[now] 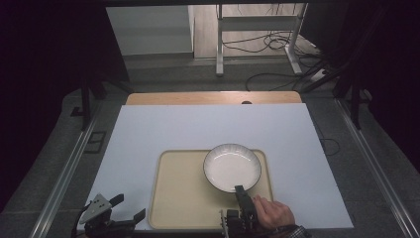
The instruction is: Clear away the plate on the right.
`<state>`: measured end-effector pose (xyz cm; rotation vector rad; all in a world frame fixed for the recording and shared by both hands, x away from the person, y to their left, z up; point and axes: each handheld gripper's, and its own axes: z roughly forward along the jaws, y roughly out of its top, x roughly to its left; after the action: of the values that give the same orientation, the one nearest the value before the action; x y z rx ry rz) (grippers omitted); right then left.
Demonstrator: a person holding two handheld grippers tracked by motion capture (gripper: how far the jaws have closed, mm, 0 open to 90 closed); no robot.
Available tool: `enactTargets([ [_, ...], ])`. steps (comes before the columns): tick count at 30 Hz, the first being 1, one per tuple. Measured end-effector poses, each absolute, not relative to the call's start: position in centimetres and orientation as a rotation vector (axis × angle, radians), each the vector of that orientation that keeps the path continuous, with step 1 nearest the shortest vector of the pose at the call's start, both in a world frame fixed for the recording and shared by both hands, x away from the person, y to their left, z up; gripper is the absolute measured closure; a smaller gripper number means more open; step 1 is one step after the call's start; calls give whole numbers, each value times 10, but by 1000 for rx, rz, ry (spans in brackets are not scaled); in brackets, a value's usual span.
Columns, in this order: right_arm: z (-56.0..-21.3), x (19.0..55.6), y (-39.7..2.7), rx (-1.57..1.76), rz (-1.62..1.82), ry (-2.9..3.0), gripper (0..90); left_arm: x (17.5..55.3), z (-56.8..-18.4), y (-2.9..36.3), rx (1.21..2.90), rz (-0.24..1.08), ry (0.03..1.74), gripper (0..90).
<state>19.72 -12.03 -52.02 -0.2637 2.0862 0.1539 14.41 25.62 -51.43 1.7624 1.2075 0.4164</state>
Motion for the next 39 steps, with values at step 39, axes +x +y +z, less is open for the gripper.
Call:
enactTargets([
  [39, -540, 183, -86, -389, 162, 2072, 773, 144, -514, 256, 1769, 420, 1208, 46],
])
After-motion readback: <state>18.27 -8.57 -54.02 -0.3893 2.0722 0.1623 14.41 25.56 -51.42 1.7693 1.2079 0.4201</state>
